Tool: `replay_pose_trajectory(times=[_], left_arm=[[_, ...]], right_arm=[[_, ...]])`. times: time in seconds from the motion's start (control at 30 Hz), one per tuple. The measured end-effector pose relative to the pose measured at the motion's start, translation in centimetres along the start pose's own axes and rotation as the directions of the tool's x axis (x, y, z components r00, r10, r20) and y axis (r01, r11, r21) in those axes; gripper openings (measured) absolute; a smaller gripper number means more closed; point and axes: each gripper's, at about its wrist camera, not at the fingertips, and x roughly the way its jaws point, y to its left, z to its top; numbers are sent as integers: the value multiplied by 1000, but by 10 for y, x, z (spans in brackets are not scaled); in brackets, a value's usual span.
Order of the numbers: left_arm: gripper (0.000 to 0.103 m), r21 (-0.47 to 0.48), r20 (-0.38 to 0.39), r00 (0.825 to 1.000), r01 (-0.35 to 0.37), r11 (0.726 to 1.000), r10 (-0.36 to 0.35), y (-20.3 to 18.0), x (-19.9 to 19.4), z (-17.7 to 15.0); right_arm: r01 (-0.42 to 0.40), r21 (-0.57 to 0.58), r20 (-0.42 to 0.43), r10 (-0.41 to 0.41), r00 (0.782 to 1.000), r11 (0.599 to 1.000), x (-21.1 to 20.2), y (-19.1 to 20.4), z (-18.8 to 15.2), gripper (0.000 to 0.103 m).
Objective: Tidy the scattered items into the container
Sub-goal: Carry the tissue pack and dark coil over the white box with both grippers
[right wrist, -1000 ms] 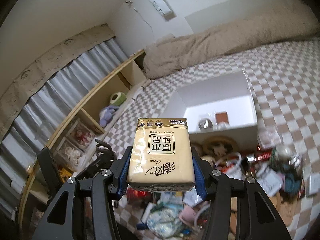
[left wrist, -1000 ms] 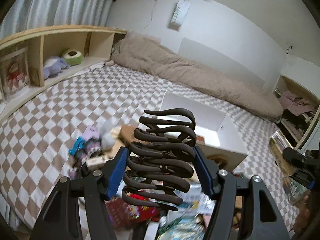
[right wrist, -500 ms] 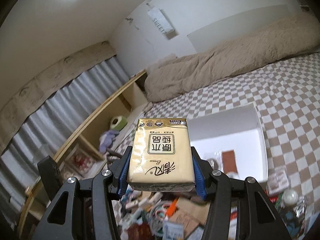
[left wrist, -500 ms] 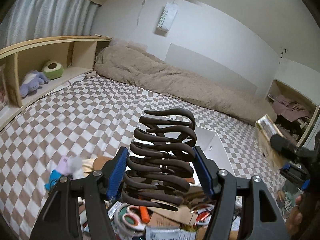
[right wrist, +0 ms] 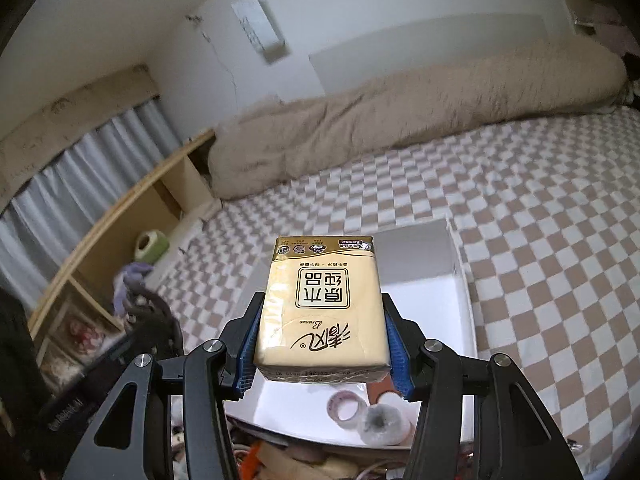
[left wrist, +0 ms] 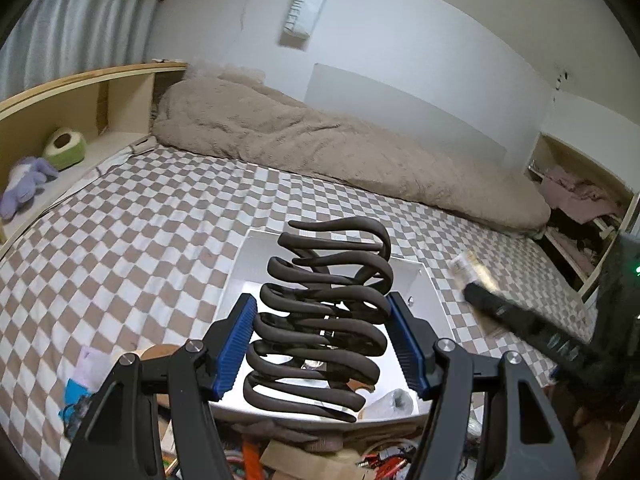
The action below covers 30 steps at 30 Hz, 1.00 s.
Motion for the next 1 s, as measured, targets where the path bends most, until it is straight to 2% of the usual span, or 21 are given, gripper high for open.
replay_pose_trajectory(times=[0.1,0.2,0.37,0.53,0.7,0.77,0.8,0.87,0.9,1.0], left_arm=[[65,10,-14,1000,2,1000,-2,-1,18,0],[65,21,-37,999,-37,999,37,1,38,-2],[65,37,-75,992,-95,995,98,4,65,-9],[65,114,-105,979,-164,980,176,-4,84,-16],[65,141,-126,970,-189,972,207,-7,99,-17],[65,145,-133,967,-198,969,217,-8,103,-17],[65,147,-137,965,-203,968,223,-8,106,-17],[65,150,-144,961,-216,965,238,-8,111,-18],[65,153,-146,958,-223,963,245,-7,113,-18],[65,172,-152,950,-247,954,274,-6,119,-19]], right_arm=[[50,-16,-52,-51,997,999,19,-9,-8,54],[46,16,-96,-45,994,999,33,-23,-15,54],[80,5,-148,-79,986,997,46,-35,-26,54],[106,-2,-167,-105,980,994,52,-44,-31,54],[116,2,-176,-113,978,993,56,-48,-29,54],[99,20,-176,-94,980,995,56,-52,-27,55],[91,31,-176,-84,981,995,56,-54,-26,57],[85,32,-168,-78,983,996,52,-56,-25,84],[84,23,-159,-79,984,996,51,-55,-23,88],[74,-14,-141,-75,987,997,46,-49,-21,89]])
